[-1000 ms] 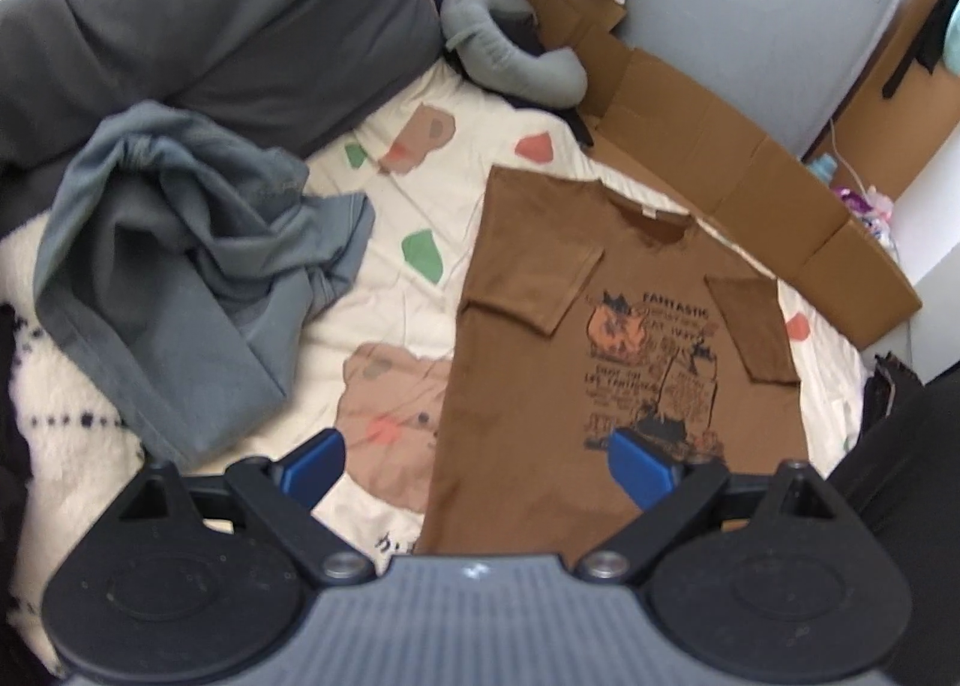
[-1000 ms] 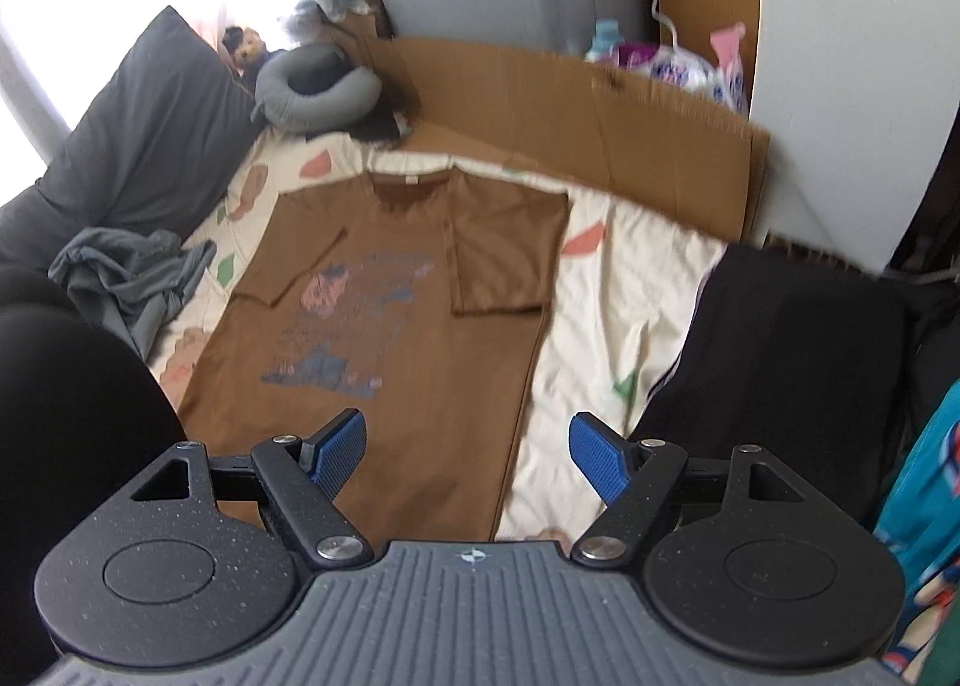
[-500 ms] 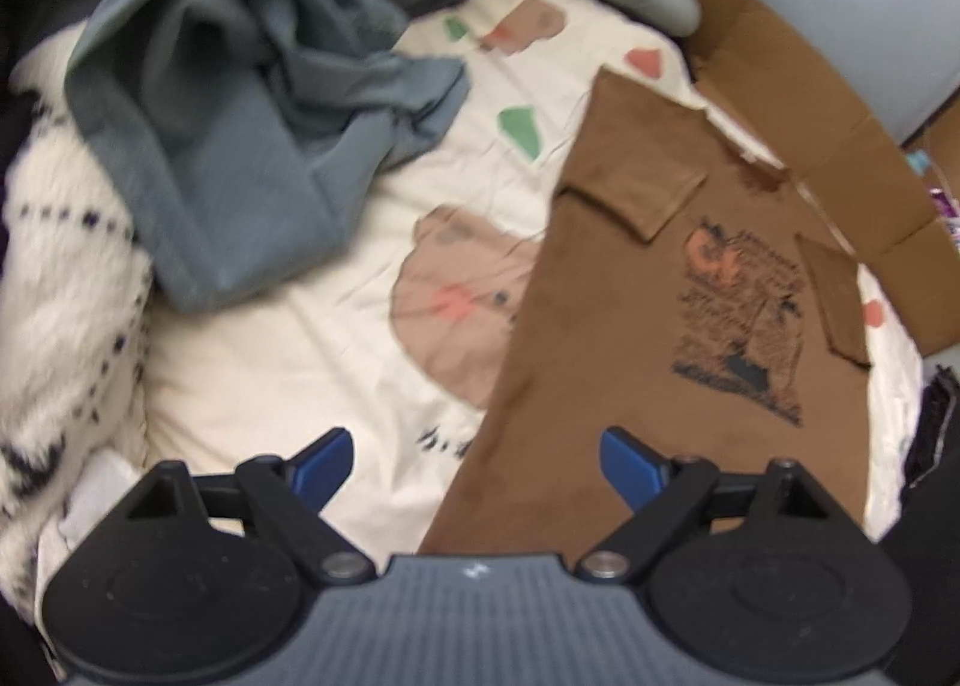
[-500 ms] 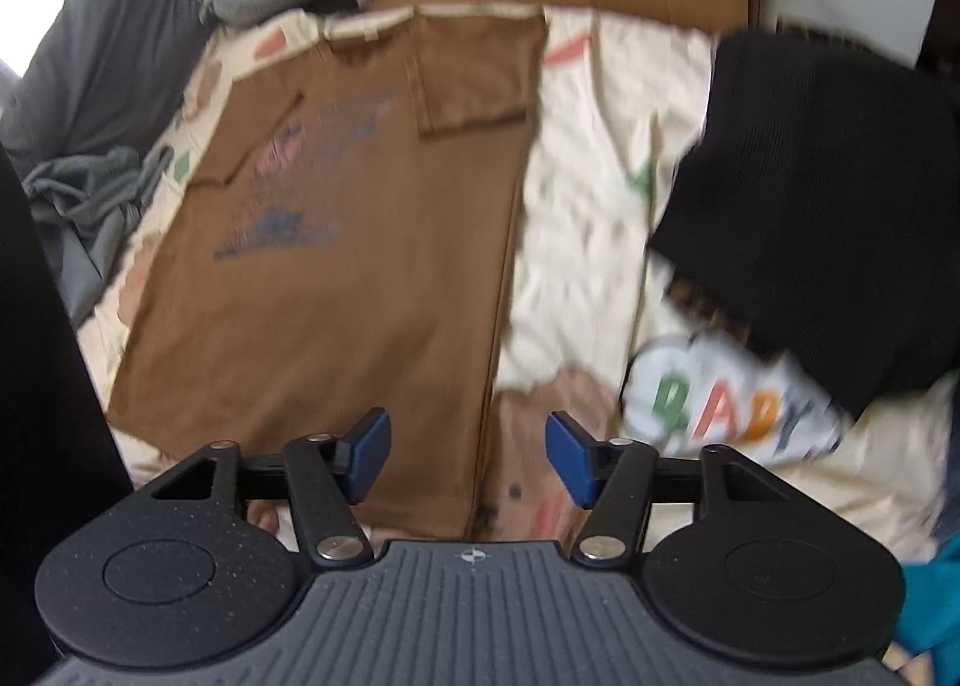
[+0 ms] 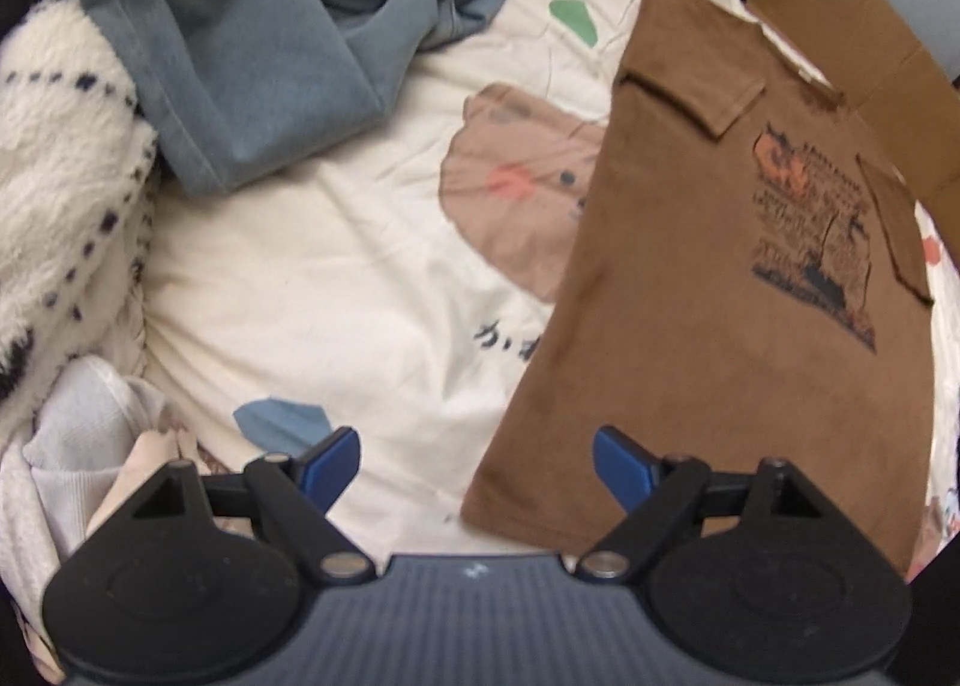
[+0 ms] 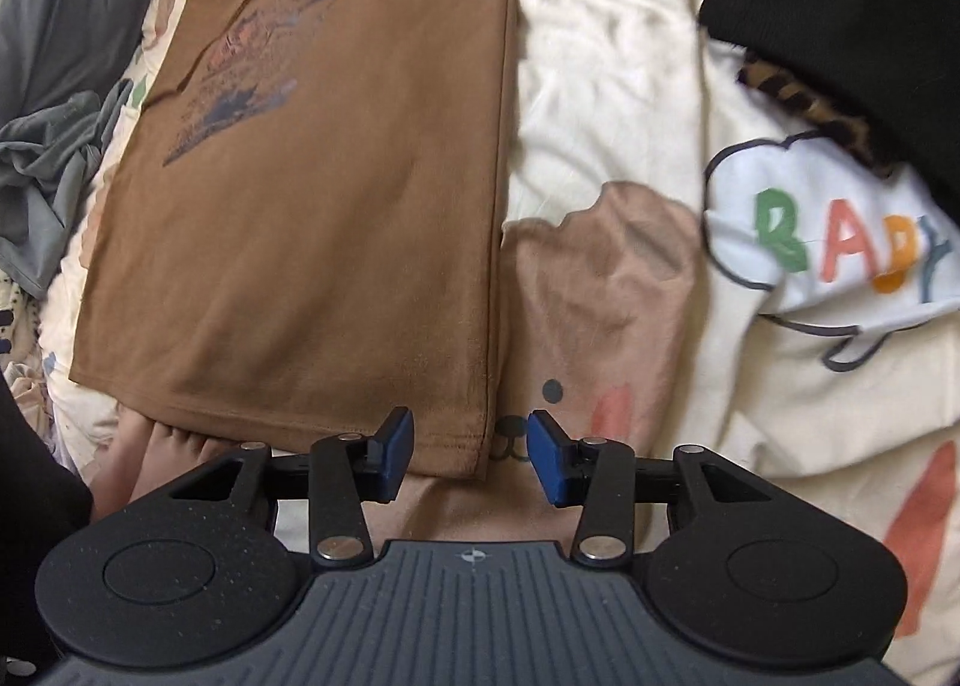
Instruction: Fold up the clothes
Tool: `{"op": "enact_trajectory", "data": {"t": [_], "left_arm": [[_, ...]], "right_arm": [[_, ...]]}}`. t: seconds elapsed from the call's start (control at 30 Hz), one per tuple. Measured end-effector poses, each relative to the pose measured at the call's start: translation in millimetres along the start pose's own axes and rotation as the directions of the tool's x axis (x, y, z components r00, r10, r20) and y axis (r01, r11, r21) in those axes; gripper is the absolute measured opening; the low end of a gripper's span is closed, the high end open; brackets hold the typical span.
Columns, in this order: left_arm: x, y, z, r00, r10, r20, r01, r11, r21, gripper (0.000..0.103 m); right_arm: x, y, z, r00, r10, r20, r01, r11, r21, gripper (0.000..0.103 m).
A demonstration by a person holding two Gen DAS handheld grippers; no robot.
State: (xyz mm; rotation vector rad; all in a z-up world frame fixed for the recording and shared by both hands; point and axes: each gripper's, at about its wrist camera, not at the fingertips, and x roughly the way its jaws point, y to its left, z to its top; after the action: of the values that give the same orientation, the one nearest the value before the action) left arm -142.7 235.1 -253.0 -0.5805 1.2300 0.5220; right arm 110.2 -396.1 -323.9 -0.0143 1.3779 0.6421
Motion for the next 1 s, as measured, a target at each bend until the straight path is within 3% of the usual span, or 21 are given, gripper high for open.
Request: {"op": "enact_trajectory", "data": {"t": [0.1, 0.33, 0.4, 0.57, 0.7, 0.83, 1.0], "left_arm": [[7, 1, -2, 1.000, 0.003, -0.016, -0.003, 1.000, 0.011, 0.086], [29, -4, -4, 0.997, 0.020, -0.070, -0.015, 0.998, 0.065, 0.077], [33, -3, -5, 0.997, 0.023, -0.072, -0.018, 0.997, 0.071, 0.074], [46, 2, -10, 0.997, 0.016, -0.078, -0.012, 0.999, 0.053, 0.054], [59, -1, -17, 0.995, 0.008, -0.096, -0.001, 0.997, 0.075, 0.044], [71, -3, -21, 0.995, 0.001, -0.099, 0.006, 0.997, 0.075, 0.024], [79, -7, -22, 0.997, 0.003, -0.074, 0.004, 0.996, 0.091, 0.016]], "right_arm": [[11, -2, 1, 1.000, 0.011, -0.027, -0.011, 1.000, 0.005, 0.038], [30, -7, 2, 0.996, 0.045, -0.079, -0.042, 0.999, 0.032, 0.035], [36, -7, 1, 0.994, 0.059, -0.093, -0.055, 0.997, 0.048, 0.025], [37, -7, 0, 0.993, 0.095, -0.071, -0.086, 0.989, 0.123, 0.007], [32, -8, -2, 0.994, 0.088, -0.057, -0.080, 0.987, 0.141, 0.004], [26, -12, -2, 0.996, 0.081, -0.042, -0.074, 0.984, 0.161, 0.004], [20, -10, -3, 0.997, 0.067, -0.028, -0.062, 0.983, 0.171, 0.004]]}}
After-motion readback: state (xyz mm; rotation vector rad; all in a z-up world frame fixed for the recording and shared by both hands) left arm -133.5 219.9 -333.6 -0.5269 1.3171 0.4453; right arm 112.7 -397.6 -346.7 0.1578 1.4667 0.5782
